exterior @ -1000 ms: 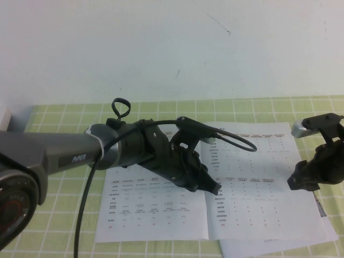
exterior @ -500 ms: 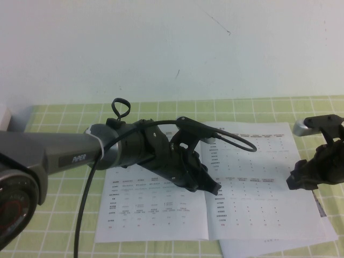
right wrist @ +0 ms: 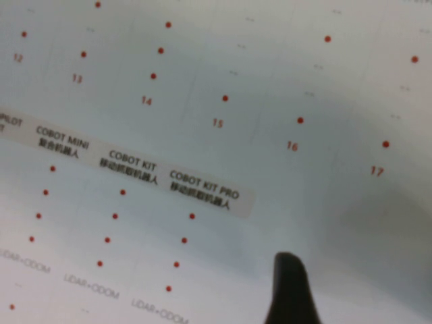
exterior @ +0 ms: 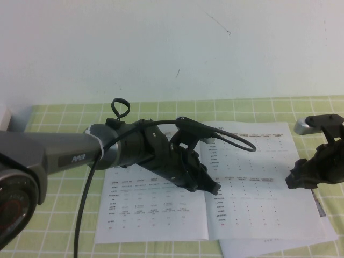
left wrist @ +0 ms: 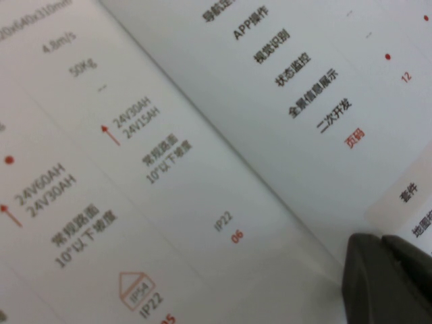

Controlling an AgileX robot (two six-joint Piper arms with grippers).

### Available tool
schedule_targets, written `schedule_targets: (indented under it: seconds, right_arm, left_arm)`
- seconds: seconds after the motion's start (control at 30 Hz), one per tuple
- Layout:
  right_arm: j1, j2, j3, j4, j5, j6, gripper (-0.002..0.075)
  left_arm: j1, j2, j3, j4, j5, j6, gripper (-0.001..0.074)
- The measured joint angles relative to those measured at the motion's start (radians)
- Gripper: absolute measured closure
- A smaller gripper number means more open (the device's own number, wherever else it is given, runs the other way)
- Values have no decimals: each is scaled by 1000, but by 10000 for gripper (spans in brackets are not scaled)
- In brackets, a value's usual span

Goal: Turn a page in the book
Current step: Open the closed book

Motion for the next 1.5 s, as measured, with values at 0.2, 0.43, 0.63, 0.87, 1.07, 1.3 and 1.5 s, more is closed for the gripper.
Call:
schedule_targets:
  seconds: [0.2, 0.43, 0.63, 0.87, 1.07, 1.3, 1.5]
  right_arm:
    - [0, -10, 2, 20, -4, -22, 288]
    - [0, -12, 2, 37, -4, -26, 288]
    - [0, -12, 2, 37, 0, -34, 313]
    - [-1, -12, -5, 82, 30, -88, 330]
    - [-2, -13, -48, 122, 89, -127, 333]
    - [-2, -17, -62, 135, 116, -149, 333]
    - [-2, -17, -66, 137, 126, -186, 333]
  left_arm:
    - [0, 0, 0, 0, 0, 0, 738]
    - [0, 0, 0, 0, 2, 0, 738]
    - [0, 0, 0, 2, 2, -2, 738]
    - [2, 0, 2, 4, 4, -1, 738]
    - [2, 1, 2, 5, 8, -1, 738]
    - [2, 1, 2, 5, 10, -1, 738]
    - [2, 1, 2, 5, 10, -1, 738]
